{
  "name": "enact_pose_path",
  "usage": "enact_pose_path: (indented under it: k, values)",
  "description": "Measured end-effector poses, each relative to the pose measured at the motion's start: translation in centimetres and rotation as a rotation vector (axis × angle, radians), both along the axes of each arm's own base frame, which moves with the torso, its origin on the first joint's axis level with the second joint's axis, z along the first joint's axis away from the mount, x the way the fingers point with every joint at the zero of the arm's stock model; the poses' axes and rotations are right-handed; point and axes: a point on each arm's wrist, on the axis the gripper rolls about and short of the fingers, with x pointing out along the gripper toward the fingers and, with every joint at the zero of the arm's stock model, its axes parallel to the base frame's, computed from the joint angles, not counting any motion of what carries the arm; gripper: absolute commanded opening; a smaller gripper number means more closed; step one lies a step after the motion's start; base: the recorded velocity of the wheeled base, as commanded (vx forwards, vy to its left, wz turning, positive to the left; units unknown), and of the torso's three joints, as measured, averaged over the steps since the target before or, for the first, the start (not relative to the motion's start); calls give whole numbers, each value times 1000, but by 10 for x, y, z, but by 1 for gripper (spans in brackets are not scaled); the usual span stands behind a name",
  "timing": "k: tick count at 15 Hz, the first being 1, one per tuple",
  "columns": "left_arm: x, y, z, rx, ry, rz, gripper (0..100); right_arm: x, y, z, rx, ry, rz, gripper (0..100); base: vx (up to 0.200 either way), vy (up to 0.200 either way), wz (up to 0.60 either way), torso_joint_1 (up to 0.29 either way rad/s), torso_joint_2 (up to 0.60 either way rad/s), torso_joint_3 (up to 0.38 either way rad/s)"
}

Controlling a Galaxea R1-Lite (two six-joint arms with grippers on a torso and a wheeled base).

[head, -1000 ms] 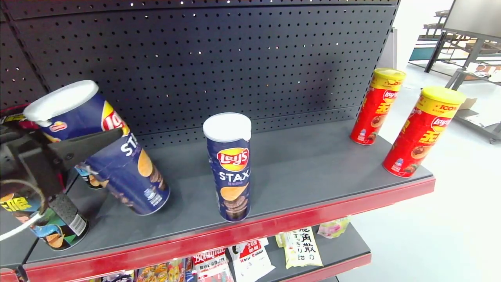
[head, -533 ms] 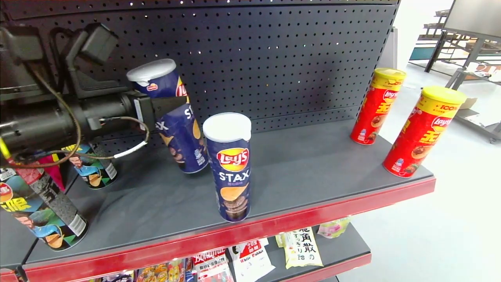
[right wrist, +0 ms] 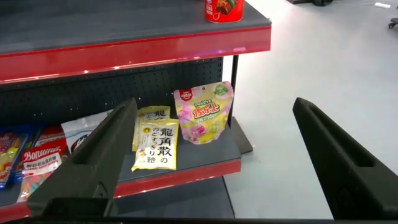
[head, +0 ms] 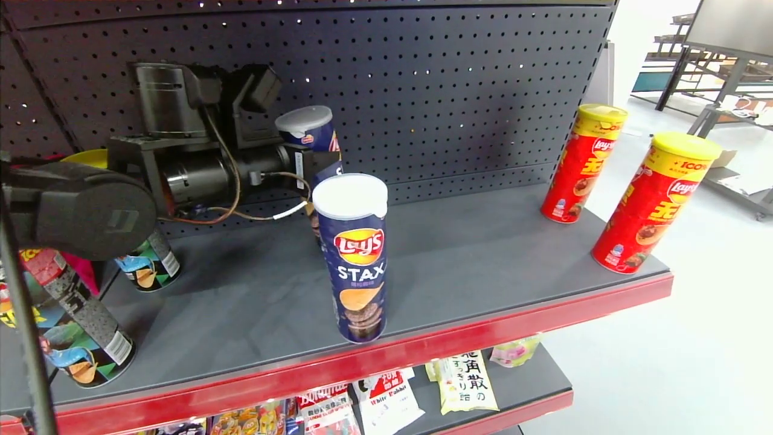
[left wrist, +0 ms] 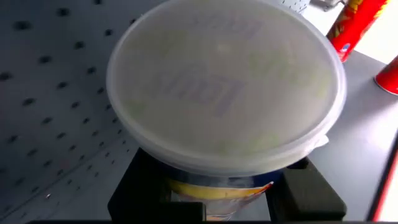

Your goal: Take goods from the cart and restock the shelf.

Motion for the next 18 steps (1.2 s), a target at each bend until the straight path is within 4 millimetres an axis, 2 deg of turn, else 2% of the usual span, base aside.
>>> enact_pose_path:
  k: [6, 18]
  values:
    - [23, -15, -16, 2, -8, 16, 0, 0, 0, 0, 0, 0, 1, 100, 0, 0, 0, 0, 0, 0]
    - [29, -28, -25, 15, 4, 27, 0, 0, 0, 0, 0, 0, 0, 100, 0, 0, 0, 0, 0, 0]
